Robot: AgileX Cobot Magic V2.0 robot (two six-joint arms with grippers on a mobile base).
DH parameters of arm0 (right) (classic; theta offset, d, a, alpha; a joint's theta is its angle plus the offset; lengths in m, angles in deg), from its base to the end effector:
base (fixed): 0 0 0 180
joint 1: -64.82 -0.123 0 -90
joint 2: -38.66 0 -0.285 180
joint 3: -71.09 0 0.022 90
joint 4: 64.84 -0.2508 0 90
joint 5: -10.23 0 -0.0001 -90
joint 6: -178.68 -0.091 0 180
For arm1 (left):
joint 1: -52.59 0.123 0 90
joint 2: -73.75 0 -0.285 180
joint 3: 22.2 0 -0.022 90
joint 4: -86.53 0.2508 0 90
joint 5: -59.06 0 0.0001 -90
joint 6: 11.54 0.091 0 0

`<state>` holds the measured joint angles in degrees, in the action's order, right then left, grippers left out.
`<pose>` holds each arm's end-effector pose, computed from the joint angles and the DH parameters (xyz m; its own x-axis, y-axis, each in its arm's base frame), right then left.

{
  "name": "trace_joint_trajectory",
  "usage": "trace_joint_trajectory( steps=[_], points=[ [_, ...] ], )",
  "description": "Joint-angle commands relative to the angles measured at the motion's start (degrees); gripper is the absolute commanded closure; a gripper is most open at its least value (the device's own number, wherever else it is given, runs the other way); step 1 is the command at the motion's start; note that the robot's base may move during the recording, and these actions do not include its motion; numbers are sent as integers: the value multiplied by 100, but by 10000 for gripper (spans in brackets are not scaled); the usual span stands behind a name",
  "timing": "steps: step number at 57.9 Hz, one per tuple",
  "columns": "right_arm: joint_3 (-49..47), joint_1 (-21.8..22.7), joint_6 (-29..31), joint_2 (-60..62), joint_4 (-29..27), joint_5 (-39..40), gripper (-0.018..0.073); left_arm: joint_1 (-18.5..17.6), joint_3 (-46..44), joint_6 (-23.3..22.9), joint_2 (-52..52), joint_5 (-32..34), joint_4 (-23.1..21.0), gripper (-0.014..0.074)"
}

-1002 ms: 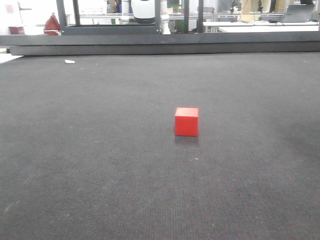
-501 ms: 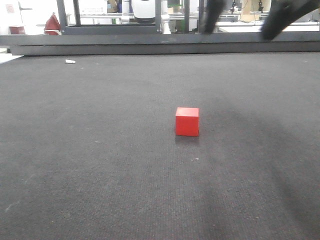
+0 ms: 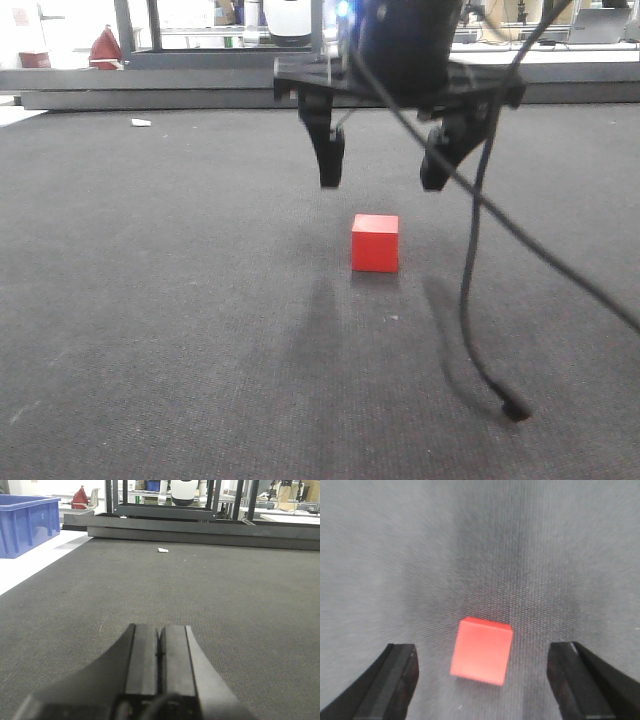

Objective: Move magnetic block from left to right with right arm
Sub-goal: 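Lower the open right gripper over the red cube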

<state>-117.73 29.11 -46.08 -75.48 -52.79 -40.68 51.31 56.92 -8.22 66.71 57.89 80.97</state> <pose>0.3344 0.2222 0.2562 -0.9045 0.0828 -0.4185 0.0299 0.9909 0.1314 0.0568 -0.0015 0.2008 0.0457 -0.0401 -0.9982 0.0261 0.9989 -0.0389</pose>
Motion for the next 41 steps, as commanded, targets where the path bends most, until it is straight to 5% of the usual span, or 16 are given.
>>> trace_joint_trajectory(
  steps=[1, 23, 41],
  points=[
    [-202, 15, -20, 132, 125, 149, -64, -13, 44, -34, 72, 465, -27, 722],
    [-202, 113, -20, -312, -25, 329, -38, -13, 44, -34, 72, 465, -27, 722],
    [-202, 179, -1, -292, -66, 259, 337, -13, 44, -34, 72, 465, -27, 722]
  ],
)
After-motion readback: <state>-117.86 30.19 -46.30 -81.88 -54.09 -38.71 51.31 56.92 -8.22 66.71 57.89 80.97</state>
